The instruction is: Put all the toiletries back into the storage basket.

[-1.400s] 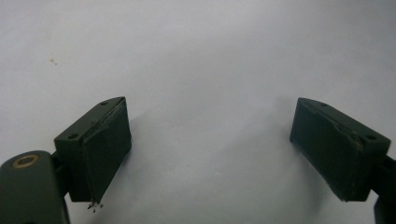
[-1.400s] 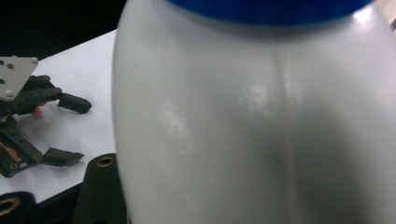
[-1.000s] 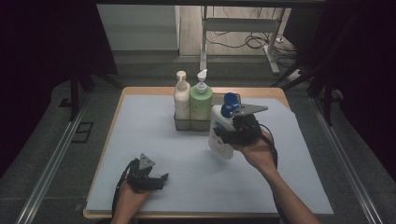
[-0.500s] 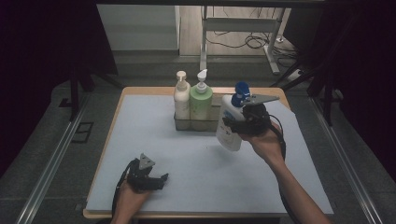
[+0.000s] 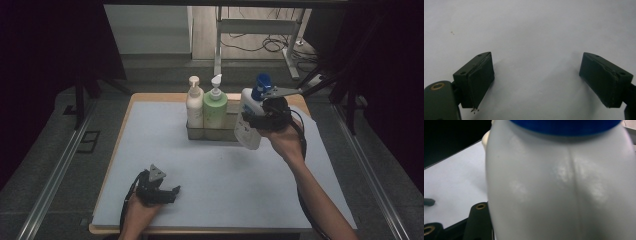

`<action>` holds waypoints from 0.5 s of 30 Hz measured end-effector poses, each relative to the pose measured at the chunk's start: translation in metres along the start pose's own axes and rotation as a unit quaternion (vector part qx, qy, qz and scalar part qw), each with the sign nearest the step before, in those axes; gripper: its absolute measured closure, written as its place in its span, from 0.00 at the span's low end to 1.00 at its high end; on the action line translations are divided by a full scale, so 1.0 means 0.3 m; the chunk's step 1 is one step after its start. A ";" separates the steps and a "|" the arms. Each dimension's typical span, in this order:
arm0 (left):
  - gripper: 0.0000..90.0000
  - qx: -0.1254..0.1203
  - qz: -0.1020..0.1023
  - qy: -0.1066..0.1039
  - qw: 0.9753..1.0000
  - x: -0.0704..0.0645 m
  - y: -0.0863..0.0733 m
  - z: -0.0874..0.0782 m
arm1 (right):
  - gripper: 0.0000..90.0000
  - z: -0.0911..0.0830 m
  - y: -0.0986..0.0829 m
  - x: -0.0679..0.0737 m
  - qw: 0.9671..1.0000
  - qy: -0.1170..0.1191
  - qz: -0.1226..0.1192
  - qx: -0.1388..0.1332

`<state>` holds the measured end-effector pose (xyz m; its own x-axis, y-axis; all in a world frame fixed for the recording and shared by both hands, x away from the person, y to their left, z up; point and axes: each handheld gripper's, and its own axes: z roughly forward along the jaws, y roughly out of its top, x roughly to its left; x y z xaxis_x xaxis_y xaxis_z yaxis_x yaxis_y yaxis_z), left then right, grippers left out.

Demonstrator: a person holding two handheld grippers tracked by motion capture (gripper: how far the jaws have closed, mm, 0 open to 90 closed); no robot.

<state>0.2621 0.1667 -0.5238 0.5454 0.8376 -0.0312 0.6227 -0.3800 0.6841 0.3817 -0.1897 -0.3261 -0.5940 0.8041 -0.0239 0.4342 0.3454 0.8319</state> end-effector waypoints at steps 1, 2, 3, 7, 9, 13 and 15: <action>0.13 0.000 0.000 0.000 1.000 0.000 0.000 0.000 | 0.44 0.005 0.004 -0.004 1.000 -0.002 0.001 0.000; 0.13 0.000 0.000 0.000 1.000 0.000 0.000 0.000 | 0.44 0.009 0.007 -0.007 1.000 -0.003 0.002 0.000; 0.13 0.000 0.000 0.000 1.000 0.000 0.000 0.000 | 0.44 0.014 0.011 -0.011 1.000 -0.004 0.002 -0.001; 0.13 0.000 0.000 0.000 1.000 0.000 0.000 0.000 | 0.44 0.035 0.025 -0.023 1.000 -0.008 0.007 -0.001; 0.13 0.000 0.000 0.000 1.000 0.000 0.000 0.000 | 0.44 0.045 0.032 -0.029 1.000 -0.012 0.008 -0.001; 0.13 -0.001 0.000 0.000 1.000 0.000 0.000 0.001 | 0.44 0.066 0.047 -0.044 1.000 -0.020 0.012 -0.001; 0.13 -0.001 0.000 0.000 1.000 0.000 0.000 0.001 | 0.44 0.076 0.055 -0.051 1.000 -0.023 0.014 -0.002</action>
<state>0.2622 0.1667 -0.5240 0.5448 0.8380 -0.0312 0.6222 -0.3790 0.6850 0.4134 -0.1854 -0.3245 -0.5496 0.8350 -0.0264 0.4468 0.3205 0.8353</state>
